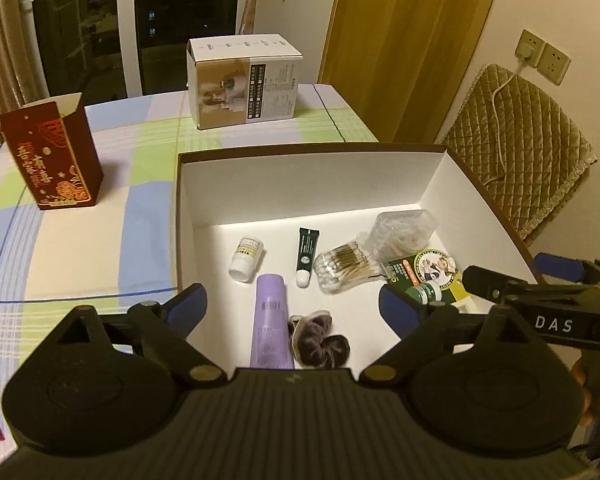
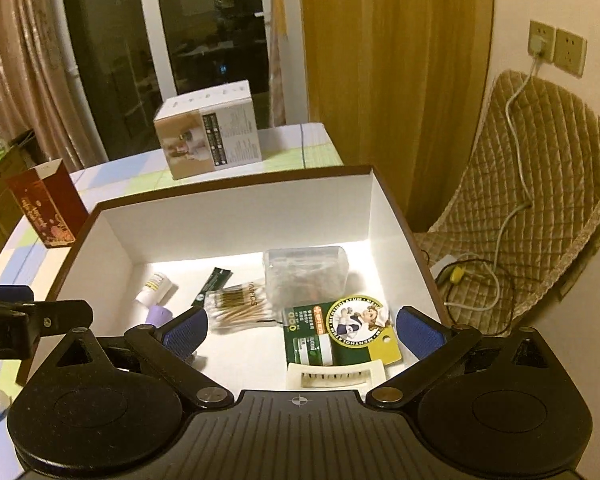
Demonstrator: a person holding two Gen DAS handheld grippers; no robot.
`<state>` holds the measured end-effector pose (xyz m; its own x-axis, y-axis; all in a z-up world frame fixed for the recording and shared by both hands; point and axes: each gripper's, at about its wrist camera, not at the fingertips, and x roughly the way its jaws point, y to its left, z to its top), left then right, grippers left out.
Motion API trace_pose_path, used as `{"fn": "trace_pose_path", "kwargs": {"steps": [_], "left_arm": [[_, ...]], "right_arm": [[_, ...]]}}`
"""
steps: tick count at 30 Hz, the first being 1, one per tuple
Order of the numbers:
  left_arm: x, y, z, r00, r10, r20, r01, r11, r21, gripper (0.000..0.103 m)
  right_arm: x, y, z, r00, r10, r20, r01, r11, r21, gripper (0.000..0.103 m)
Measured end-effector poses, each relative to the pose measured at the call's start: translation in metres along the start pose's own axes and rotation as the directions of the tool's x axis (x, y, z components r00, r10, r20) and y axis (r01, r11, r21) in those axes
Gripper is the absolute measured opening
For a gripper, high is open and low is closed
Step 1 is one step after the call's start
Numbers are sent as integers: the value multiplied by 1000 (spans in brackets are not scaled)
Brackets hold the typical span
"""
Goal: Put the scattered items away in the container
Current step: 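Withdraw both open tools from the box back over the table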
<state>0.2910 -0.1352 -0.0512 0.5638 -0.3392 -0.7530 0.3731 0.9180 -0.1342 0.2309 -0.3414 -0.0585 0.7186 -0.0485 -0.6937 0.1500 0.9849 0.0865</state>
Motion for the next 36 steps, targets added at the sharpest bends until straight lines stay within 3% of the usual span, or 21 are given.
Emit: {"fn": "trace_pose_path", "kwargs": {"steps": [16,36], "left_arm": [[-52,-8,-28,1000,9,29,-10,1000,26,96],[-81,-9,-66,999,31,23,-32,999,38,96]], "right_arm": [[-51,17,-19,1000,-8,13,8,1000,7,103],[-86,38,-54,1000,14,-13,-15,999,-40,103]]}}
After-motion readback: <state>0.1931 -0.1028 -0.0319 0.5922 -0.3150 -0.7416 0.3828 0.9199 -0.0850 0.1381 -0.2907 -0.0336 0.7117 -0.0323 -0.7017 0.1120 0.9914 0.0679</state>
